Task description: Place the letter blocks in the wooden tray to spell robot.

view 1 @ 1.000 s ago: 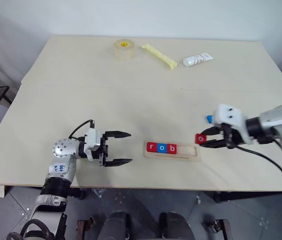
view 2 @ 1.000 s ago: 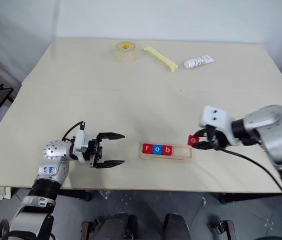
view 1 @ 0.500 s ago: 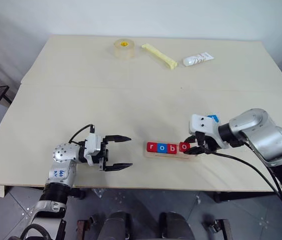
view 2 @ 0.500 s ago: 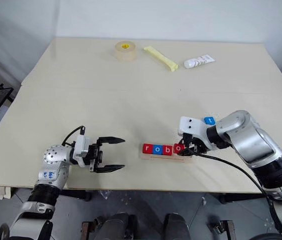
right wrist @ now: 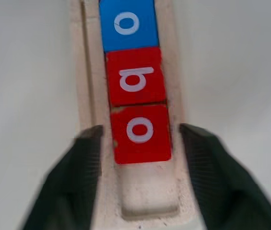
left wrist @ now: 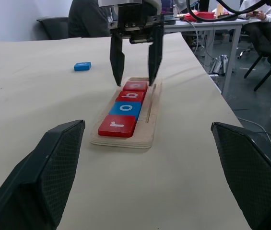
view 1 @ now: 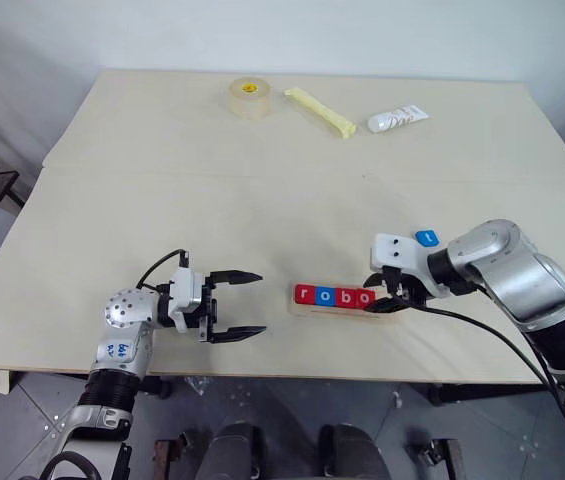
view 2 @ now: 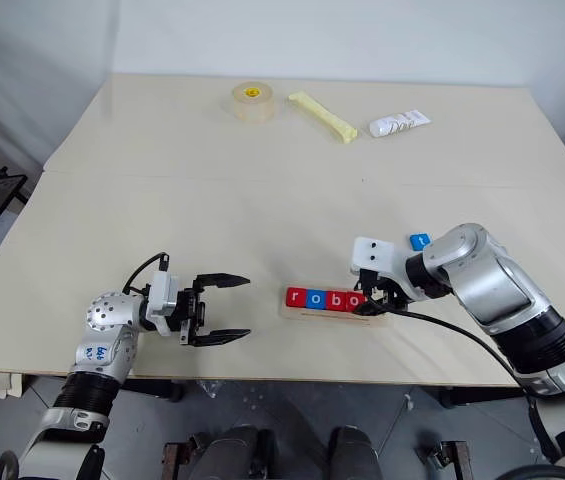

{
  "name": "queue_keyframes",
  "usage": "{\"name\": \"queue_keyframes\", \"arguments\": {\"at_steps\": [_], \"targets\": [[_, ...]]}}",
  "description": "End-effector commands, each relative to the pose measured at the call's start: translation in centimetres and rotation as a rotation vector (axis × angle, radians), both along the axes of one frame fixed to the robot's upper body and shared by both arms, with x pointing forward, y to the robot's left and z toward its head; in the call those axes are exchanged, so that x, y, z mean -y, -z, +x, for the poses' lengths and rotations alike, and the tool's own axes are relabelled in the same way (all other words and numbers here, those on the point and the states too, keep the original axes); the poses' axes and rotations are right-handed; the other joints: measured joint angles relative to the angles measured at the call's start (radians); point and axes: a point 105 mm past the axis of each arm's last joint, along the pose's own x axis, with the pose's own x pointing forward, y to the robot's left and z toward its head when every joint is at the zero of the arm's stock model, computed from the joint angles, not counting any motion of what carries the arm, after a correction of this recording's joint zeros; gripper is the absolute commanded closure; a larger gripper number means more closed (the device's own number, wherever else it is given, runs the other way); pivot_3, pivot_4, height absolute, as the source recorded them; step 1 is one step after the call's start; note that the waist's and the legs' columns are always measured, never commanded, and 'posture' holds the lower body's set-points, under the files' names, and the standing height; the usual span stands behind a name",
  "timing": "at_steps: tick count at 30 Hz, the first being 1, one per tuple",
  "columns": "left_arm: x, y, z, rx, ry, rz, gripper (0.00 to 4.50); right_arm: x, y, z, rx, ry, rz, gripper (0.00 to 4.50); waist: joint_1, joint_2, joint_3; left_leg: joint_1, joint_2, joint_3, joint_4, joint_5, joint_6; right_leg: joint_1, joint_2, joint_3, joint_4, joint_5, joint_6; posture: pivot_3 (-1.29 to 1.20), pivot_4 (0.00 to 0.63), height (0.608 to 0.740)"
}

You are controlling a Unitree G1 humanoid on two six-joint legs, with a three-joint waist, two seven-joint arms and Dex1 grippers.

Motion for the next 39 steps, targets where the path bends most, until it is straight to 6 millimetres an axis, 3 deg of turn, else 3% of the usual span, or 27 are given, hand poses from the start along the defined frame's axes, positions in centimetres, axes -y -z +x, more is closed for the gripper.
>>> {"name": "queue_keyframes", "arguments": {"at_steps": [1, 3, 9, 15, 21, 29, 34, 39], "targets": [[0.0, -0.7, -0.1, 0.029, -0.001, -0.011, 0.0, -0.5, -1.2, 0.0, 0.047, -0.025, 0.007, 0.72, 0.0, 0.0, 0.0, 0.0, 0.0, 0.0, 0.0, 0.0, 0.0, 0.0, 0.0, 0.0, 0.0, 0.0, 0.0, 0.0, 0.15, 0.74], [0.0, -0.7, 0.0, 0.029, -0.001, -0.01, 0.0, -0.6, -1.5, -0.3, 0.042, -0.031, 0.018, 0.04, 0.0, 0.0, 0.0, 0.0, 0.0, 0.0, 0.0, 0.0, 0.0, 0.0, 0.0, 0.0, 0.0, 0.0, 0.0, 0.0, 0.15, 0.74], [0.2, -0.7, 0.2, 0.029, 0.001, -0.012, 0.0, 0.0, -2.5, -1.1, 0.055, -0.004, 0.043, 0.04, 0.003, 0.0, 0.0, 0.0, 0.0, 0.0, 0.0, 0.0, 0.0, 0.0, 0.0, 0.0, 0.0, 0.0, 0.0, 0.0, 0.15, 0.74], [0.3, -0.8, 0.5, 0.03, 0.005, -0.014, 0.0, 1.4, -4.0, -1.8, 0.111, 0.104, 0.193, 0.04, 0.004, 0.0, 0.0, 0.0, 0.0, -0.001, 0.0, 0.0, 0.0, 0.001, 0.0, -0.001, 0.0, 0.0, 0.0, 0.0, 0.15, 0.74], [0.3, -1.0, 0.9, 0.026, 0.014, -0.006, 0.0, 8.0, -5.6, -1.3, 0.248, 0.429, 0.342, 0.04, 0.016, 0.0, 0.0, 0.0, -0.001, -0.001, 0.0, 0.0, 0.0, 0.001, -0.001, -0.002, 0.0, 0.0, 0.0, 0.0, 0.15, 0.74], [0.0, -1.3, 1.5, 0.02, 0.036, 0.014, 0.0, 14.7, -5.7, -4.7, 0.342, 0.617, 0.397, 0.04, 0.028, -0.001, 0.0, 0.0, -0.001, 0.0, -0.001, 0.0, 0.0, 0.001, -0.001, -0.001, -0.001, 0.0, 0.0, 0.0, 0.15, 0.74], [0.0, -1.3, 1.8, 0.017, 0.05, 0.024, 0.0, 16.5, -4.9, -5.9, 0.345, 0.676, 0.41, 0.04, 0.026, 0.0, 0.0, 0.001, -0.001, 0.001, -0.001, 0.0, 0.0, 0.002, -0.001, -0.001, -0.001, 0.0, 0.0, 0.0, 0.15, 0.74], [0.3, -1.6, 2.0, 0.023, 0.063, 0.024, 0.0, 16.3, -4.1, -4.6, 0.341, 0.717, 0.471, 0.04, 0.022, 0.0, 0.0, 0.002, 0.0, 0.002, -0.001, 0.0, 0.0, 0.002, 0.0, -0.001, -0.001, 0.0, 0.0, 0.0, 0.15, 0.74]]}}
